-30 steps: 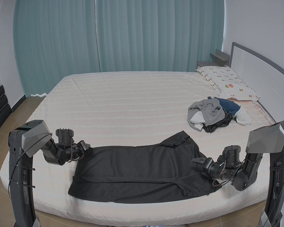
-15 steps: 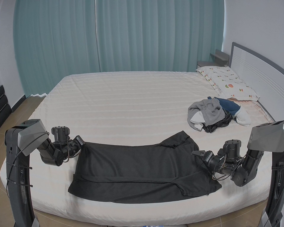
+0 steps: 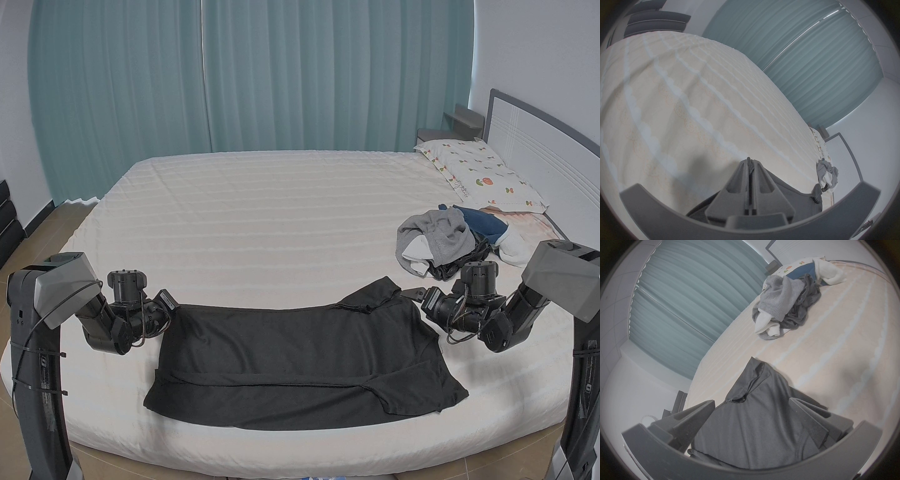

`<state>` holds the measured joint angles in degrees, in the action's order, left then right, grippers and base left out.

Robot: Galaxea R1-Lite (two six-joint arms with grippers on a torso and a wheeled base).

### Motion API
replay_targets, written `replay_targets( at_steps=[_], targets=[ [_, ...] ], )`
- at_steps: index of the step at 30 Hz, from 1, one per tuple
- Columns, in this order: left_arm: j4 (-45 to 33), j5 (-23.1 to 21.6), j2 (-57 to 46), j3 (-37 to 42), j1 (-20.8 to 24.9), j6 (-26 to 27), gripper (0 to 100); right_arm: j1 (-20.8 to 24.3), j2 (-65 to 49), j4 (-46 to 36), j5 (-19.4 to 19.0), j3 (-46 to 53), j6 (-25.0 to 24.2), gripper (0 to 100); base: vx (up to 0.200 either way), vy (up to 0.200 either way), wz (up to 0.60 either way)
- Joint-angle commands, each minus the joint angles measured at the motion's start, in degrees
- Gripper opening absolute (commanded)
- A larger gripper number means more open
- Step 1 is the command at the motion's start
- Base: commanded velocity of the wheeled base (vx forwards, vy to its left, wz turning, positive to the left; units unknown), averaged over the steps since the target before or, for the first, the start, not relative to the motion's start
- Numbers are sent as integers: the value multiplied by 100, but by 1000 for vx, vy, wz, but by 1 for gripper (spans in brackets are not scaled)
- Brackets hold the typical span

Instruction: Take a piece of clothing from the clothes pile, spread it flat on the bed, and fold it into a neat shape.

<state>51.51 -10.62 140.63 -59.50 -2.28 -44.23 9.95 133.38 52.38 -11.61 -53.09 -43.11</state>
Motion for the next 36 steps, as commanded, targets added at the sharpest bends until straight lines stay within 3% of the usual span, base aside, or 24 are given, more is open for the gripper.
replay_targets(
  at_steps=[1,9,16,24,36],
  targets=[
    [-18,-2,-45,88,8,-139,0,209,400,-343,9,-764,57,100,0,0,0],
    [0,-362,-220,325,-1,-174,0,535,971,-1802,53,-2302,39,100,0,0,0],
    [0,-371,-229,343,8,-297,0,921,1366,-2355,150,-3032,39,100,0,0,0],
    [-9,-380,-238,360,8,-297,0,904,1630,-3138,194,-3823,39,100,0,0,0],
    [-9,-380,-264,369,8,-315,0,939,2157,-3322,334,-4790,39,100,0,0,0]
  ],
)
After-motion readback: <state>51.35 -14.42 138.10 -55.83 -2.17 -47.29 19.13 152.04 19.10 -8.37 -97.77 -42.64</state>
